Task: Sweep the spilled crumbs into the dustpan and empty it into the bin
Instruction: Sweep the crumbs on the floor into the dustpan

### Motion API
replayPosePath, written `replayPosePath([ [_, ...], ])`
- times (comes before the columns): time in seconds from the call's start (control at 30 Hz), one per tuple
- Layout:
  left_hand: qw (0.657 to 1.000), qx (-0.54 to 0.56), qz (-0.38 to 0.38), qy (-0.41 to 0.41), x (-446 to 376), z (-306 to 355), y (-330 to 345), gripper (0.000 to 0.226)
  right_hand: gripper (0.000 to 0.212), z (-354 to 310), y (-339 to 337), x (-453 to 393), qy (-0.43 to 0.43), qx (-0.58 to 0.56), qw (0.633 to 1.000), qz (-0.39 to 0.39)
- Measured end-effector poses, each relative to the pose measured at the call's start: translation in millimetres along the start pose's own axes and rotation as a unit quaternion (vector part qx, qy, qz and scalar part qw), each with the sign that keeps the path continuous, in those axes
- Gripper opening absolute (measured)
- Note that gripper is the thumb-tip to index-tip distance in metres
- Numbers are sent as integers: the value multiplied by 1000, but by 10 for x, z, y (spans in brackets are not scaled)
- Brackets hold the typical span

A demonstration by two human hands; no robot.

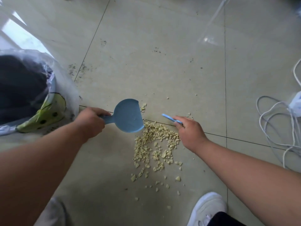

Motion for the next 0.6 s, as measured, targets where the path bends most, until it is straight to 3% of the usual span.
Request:
replayPosePath([
  [0.2,968,237,22,-78,-8,-476,146,41,33,206,-393,-457,70,-19,994,85],
  [0.4,940,328,21,-94,-176,-689,294,40,33,370,-414,-933,114,-4,990,86],
  [0.6,904,417,21,-93,-290,-910,285,34,35,93,-104,-1158,80,-20,994,65],
])
Point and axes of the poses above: each hand's wrist, its own x-axis away from the middle knuckle, its own y-axis out of the palm, z = x × y, the point moved 7 cm from there along -x, towards the middle knuckle, and after that the axes turned 7 degrees about -z, right-handed, at the moved point
